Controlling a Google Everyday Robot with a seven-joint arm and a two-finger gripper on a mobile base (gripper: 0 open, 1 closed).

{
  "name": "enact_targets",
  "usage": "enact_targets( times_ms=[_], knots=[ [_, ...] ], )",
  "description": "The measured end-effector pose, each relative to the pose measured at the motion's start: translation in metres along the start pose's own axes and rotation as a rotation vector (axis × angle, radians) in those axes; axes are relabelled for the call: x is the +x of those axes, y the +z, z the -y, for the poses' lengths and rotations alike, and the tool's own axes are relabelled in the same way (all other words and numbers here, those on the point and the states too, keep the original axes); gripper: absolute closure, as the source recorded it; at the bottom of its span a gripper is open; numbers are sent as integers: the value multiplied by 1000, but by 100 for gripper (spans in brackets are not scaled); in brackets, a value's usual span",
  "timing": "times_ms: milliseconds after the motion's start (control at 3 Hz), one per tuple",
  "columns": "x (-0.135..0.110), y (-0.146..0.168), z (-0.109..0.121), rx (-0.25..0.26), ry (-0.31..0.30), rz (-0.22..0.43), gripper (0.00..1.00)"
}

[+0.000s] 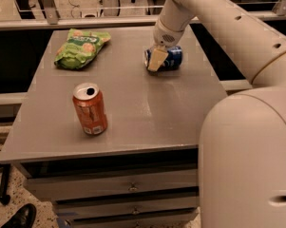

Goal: Place pepsi can upright

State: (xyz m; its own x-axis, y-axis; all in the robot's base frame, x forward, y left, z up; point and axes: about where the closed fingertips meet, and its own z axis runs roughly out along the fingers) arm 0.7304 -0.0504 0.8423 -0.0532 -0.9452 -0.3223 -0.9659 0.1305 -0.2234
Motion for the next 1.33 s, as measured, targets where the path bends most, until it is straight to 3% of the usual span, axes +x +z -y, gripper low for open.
enact_targets(
  times_ms=[333, 667, 1333],
  knots=[
    [-7, -16, 1, 15, 3, 46, 87],
    [-16, -51, 3, 48, 29, 185, 100],
    [-34, -119, 4, 51, 121, 657, 100]
  ],
)
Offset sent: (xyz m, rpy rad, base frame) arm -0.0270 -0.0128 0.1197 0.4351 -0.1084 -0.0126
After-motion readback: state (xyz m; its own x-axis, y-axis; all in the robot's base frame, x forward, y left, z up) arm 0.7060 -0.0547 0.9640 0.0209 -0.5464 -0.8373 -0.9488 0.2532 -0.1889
